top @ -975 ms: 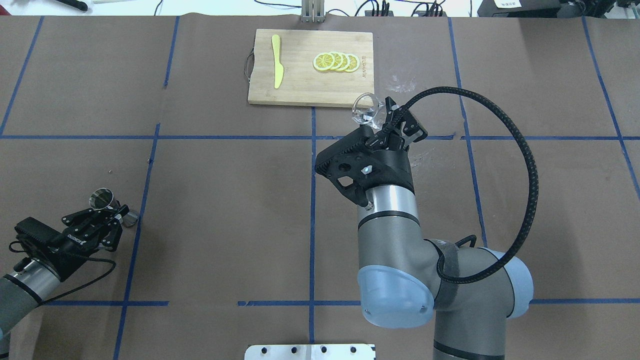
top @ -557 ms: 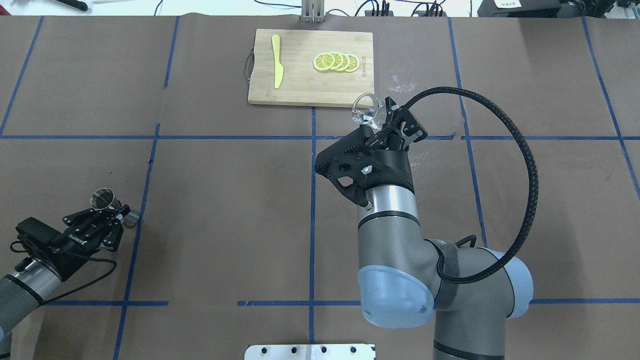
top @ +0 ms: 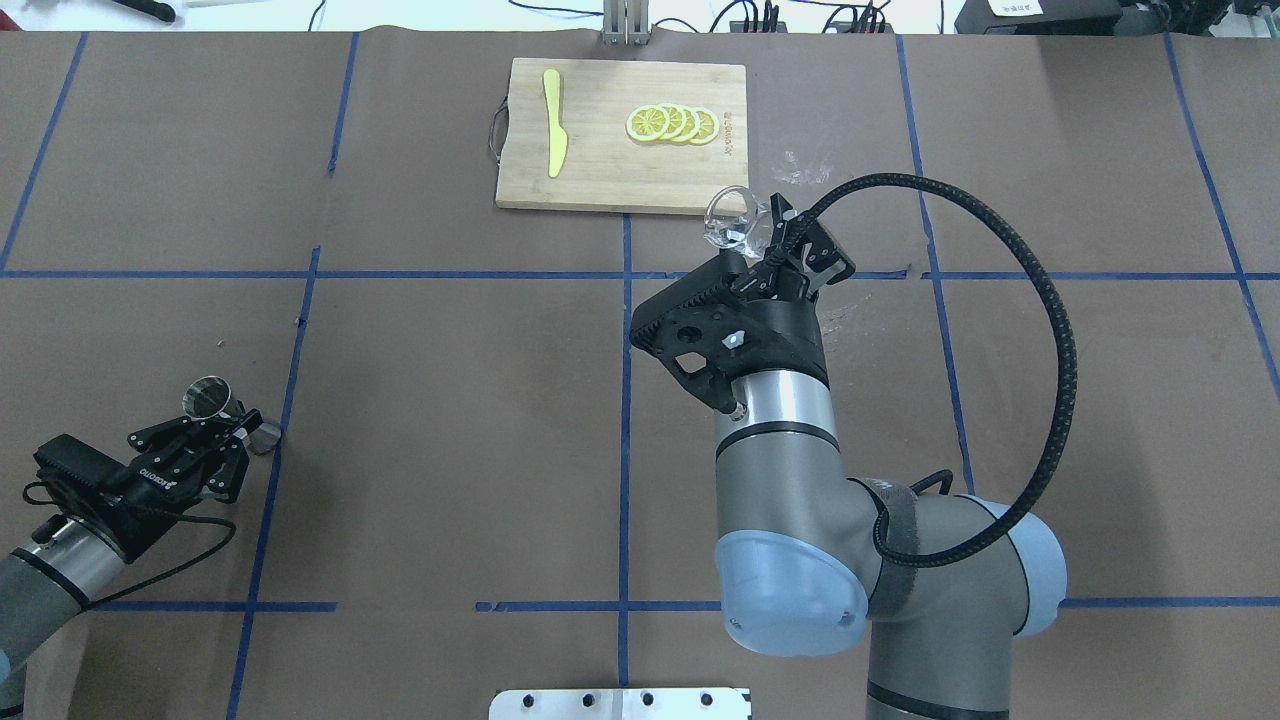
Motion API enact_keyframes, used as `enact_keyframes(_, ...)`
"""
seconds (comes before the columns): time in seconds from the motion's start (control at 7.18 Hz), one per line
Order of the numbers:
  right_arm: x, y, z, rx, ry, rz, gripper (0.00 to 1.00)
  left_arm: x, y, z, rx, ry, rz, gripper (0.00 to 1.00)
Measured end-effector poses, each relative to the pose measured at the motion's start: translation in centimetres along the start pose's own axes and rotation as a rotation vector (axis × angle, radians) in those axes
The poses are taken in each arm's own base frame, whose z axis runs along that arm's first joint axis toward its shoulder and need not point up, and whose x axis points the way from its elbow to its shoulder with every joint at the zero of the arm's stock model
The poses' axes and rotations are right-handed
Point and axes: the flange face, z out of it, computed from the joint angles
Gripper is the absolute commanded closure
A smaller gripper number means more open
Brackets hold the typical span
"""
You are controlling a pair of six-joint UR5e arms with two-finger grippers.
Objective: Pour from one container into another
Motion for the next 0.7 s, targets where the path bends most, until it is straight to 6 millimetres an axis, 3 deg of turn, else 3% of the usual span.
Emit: enact_keyframes(0.7, 0.00, 0.00, 0.00, 0.000, 0.000, 0.000, 1.00, 0.01, -0.02, 0.01, 0.002, -0.001, -0.001, 0.61)
